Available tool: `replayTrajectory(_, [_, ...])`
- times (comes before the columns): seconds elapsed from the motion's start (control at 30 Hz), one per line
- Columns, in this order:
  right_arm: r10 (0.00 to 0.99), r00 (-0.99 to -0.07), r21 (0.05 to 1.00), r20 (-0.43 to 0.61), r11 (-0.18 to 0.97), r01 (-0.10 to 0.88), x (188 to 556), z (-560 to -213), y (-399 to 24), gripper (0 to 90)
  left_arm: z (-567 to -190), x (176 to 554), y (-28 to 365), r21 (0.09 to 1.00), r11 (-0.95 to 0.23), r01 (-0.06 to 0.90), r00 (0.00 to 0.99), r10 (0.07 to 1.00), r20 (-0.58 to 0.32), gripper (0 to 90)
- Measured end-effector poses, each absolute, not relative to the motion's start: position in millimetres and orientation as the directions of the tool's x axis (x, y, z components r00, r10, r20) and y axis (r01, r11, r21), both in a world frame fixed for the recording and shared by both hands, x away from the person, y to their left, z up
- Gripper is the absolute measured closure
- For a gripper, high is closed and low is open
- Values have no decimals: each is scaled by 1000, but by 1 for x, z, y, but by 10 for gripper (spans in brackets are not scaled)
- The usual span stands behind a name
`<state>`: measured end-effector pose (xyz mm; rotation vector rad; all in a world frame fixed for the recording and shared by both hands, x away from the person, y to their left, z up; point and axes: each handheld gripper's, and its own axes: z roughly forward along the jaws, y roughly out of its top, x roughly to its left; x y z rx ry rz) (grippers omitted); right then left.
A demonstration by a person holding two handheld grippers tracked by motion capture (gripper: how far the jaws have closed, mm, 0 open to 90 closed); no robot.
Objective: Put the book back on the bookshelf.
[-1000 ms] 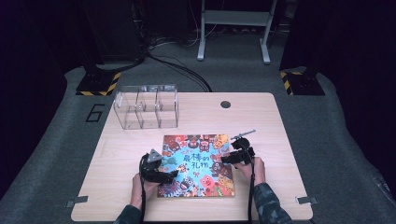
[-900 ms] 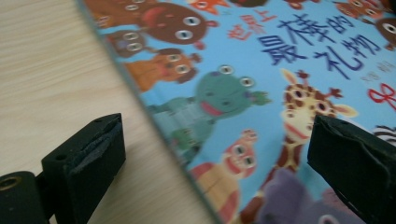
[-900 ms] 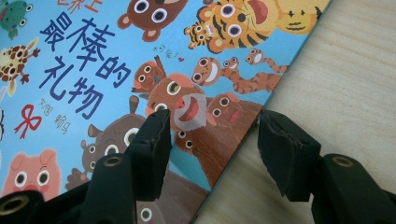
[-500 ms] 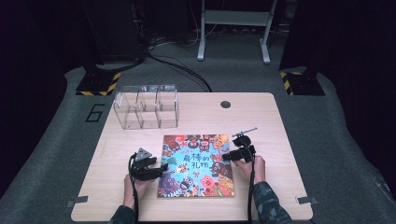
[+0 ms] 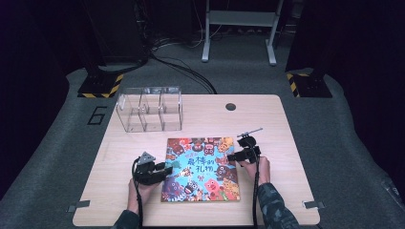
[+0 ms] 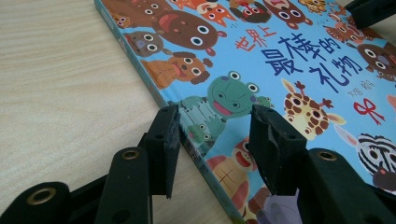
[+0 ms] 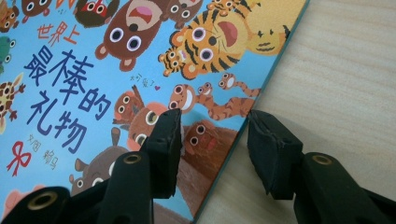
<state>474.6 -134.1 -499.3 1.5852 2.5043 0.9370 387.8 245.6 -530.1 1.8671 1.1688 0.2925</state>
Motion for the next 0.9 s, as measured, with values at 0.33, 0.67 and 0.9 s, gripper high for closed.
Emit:
replayTrajectory(0.33, [837,-469,513,281,282,811,477,-500,-134,539,-530,387,241,785,-192,589,538,818,-203,461])
replayTrajectory(0.67, [837,-468,510,282,282,812,476,-500,-133,549,-529,382,247,780,-200,592,498,852,-160,282])
replayTrajectory(0.9, [834,-464,500,299,278,821,476,-499,-135,578,-530,382,254,782,-183,595,489,855,-172,297])
